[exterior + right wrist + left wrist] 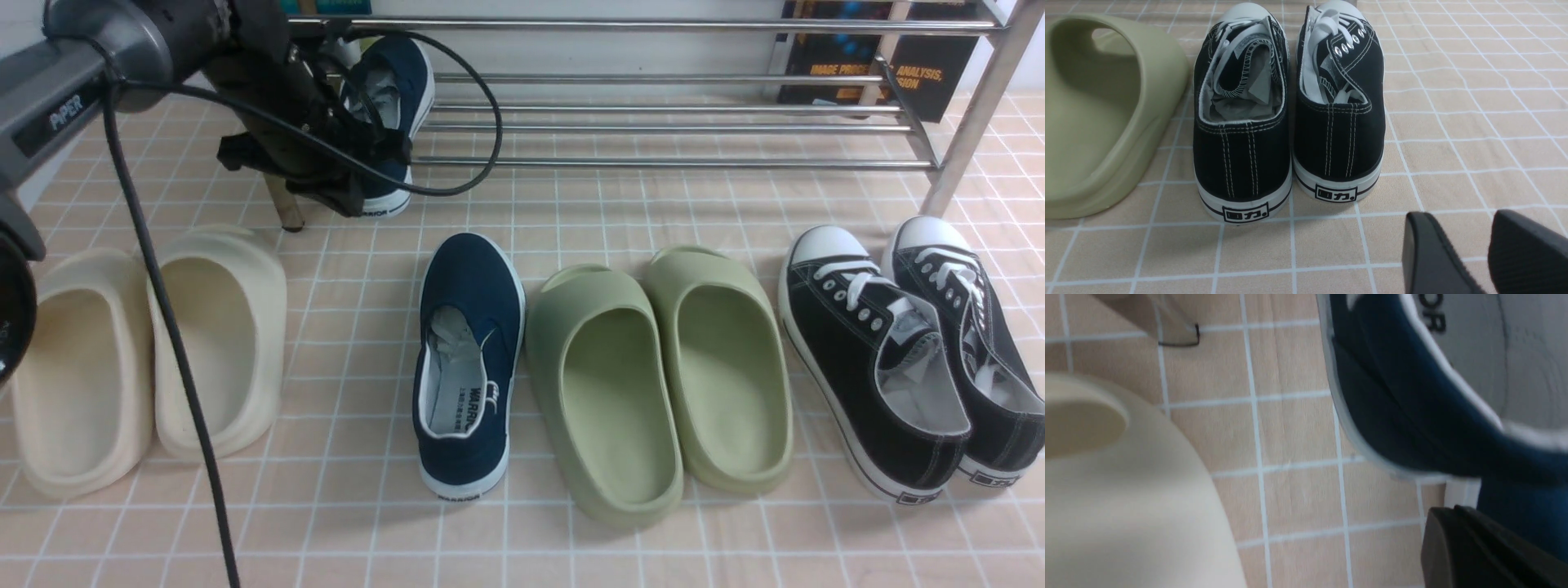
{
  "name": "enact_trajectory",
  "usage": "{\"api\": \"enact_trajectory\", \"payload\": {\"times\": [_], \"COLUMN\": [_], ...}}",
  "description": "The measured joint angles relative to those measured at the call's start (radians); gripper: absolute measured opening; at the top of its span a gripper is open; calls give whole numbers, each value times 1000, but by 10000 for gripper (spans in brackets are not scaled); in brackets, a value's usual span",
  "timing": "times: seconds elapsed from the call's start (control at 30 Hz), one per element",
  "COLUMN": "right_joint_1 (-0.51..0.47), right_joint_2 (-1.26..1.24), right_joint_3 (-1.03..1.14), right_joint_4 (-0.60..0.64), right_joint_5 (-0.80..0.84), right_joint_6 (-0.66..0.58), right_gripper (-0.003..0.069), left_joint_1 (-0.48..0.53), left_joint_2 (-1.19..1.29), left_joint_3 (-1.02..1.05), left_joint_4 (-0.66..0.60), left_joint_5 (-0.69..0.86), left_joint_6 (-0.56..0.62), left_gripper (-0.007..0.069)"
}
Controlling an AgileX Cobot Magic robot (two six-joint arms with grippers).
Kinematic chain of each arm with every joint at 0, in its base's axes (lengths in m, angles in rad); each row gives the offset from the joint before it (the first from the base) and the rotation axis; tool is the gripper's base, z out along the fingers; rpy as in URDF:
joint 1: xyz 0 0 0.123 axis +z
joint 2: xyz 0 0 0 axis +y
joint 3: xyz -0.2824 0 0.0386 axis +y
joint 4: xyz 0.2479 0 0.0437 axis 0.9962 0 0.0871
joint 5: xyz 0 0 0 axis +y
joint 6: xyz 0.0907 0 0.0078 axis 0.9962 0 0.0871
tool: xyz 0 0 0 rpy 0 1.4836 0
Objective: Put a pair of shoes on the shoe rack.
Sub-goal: Use the left arm to put a shoe into the shoe rack
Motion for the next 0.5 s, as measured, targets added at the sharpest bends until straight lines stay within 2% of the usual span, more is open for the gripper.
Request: {"api": "enact_trajectory", "payload": {"times": [0.23,0.5], "right_joint_1": [0,0], "right_joint_2": [0,0], "right_joint_3": [0,0], "right_joint_4": [-6,0], "right_joint_5": [0,0], "right_joint_6": [0,0], "right_gripper": [240,240], "left_joint_1": [-2,-1], "left_joint_2": [23,27], "left_joint_3": [3,-43], "left_joint_4": [31,103], "left_joint_5": [-68,-214], "left_joint_6": [-105,-128], "left_gripper": [6,8]}}
